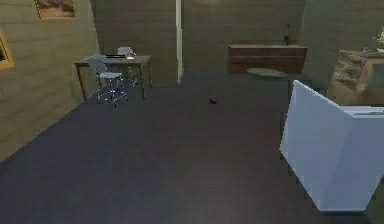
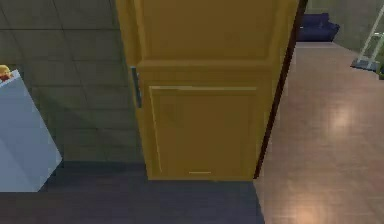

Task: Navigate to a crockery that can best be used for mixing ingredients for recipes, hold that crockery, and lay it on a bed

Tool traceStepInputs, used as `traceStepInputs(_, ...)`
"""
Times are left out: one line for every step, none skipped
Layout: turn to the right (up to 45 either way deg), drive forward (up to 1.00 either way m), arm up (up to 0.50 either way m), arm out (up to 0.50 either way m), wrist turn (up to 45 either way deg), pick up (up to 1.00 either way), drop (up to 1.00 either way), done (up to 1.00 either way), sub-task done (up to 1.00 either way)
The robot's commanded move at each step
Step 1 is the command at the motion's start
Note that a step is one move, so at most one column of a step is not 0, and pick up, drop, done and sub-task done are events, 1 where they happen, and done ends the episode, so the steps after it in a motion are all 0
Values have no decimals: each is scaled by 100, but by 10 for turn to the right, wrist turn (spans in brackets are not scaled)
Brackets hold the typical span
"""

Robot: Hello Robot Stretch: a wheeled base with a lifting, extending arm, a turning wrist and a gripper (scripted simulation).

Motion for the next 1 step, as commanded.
traceStepInputs(0,50,0,0,0,0,0,0,0)
